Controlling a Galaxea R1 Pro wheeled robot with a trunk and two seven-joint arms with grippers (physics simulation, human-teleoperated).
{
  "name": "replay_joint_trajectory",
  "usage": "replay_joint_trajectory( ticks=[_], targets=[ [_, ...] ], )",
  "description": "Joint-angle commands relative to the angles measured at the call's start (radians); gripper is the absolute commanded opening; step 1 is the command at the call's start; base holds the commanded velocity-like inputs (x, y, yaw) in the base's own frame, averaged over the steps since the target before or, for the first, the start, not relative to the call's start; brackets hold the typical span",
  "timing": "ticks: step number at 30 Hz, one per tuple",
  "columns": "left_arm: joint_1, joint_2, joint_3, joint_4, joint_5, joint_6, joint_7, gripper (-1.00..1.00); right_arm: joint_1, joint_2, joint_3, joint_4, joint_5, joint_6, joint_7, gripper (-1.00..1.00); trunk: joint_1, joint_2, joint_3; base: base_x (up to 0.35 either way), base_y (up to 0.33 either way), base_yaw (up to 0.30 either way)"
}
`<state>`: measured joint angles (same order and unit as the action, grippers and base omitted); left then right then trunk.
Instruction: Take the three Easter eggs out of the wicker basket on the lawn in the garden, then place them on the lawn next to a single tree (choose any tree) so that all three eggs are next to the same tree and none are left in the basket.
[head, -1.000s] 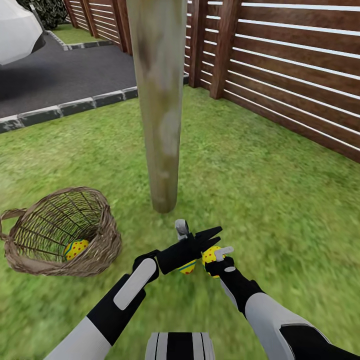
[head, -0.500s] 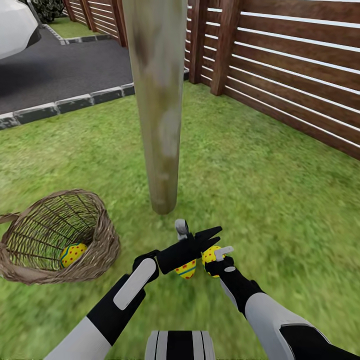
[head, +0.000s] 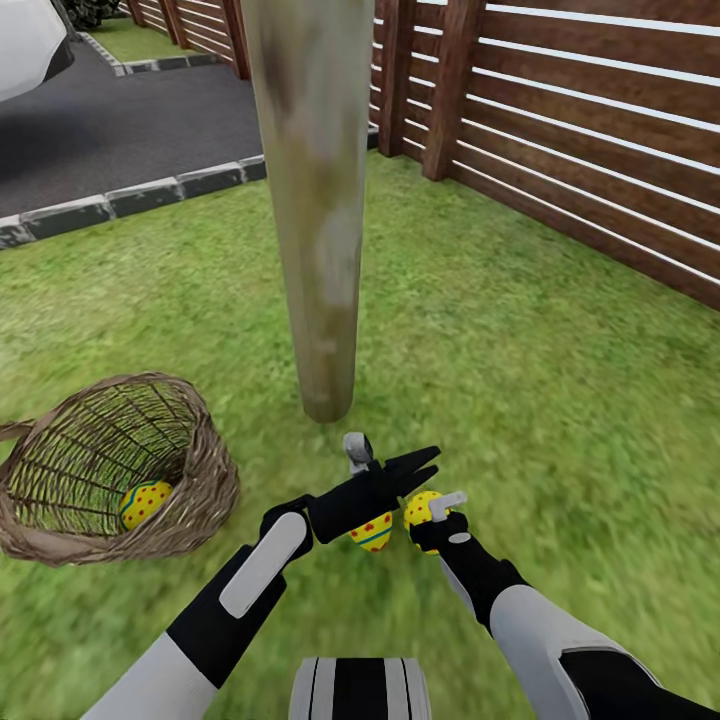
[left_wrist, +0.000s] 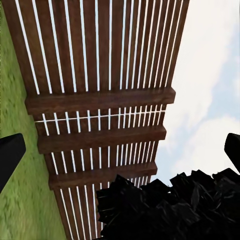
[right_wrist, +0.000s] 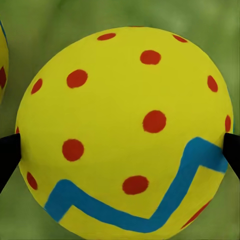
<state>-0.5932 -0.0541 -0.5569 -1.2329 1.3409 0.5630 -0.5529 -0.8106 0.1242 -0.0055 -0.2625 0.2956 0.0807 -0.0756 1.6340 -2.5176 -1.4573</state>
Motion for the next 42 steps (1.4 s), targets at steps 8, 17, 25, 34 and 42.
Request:
replay_joint_trajectory(
  ticks=[8, 17, 25, 34, 42],
  targets=[
    [0.0, 0.0, 0.0, 0.0, 0.009, 0.008, 0.001, 1.0, 0.001, 0.0, -0.003, 0.0, 0.007, 0.007, -0.003, -1.0, 0.001, -0.001, -0.008, 0.0, 0.0, 0.0],
    [0.0, -0.001, 0.0, 0.0, 0.009, 0.008, 0.001, 1.0, 0.001, -0.002, -0.005, 0.0, 0.005, 0.013, -0.006, -1.0, 0.001, -0.001, -0.008, 0.0, 0.0, 0.0],
    [0.0, -0.001, -0.001, 0.001, 0.009, 0.008, 0.001, 1.0, 0.001, -0.001, -0.004, 0.003, 0.007, 0.014, -0.006, 1.0, 0.001, -0.001, -0.008, 0.0, 0.0, 0.0],
    [0.0, -0.004, 0.001, 0.003, 0.009, 0.008, 0.007, 1.0, 0.001, -0.001, -0.004, 0.003, 0.007, 0.011, -0.006, 1.0, -0.002, 0.001, 0.019, 0.0, 0.0, 0.0],
    [0.0, -0.004, 0.001, 0.004, 0.009, 0.008, 0.007, 1.0, 0.001, -0.001, -0.004, -0.001, 0.007, 0.004, 0.001, 1.0, -0.006, 0.003, 0.05, 0.0, 0.0, 0.0]
  ],
)
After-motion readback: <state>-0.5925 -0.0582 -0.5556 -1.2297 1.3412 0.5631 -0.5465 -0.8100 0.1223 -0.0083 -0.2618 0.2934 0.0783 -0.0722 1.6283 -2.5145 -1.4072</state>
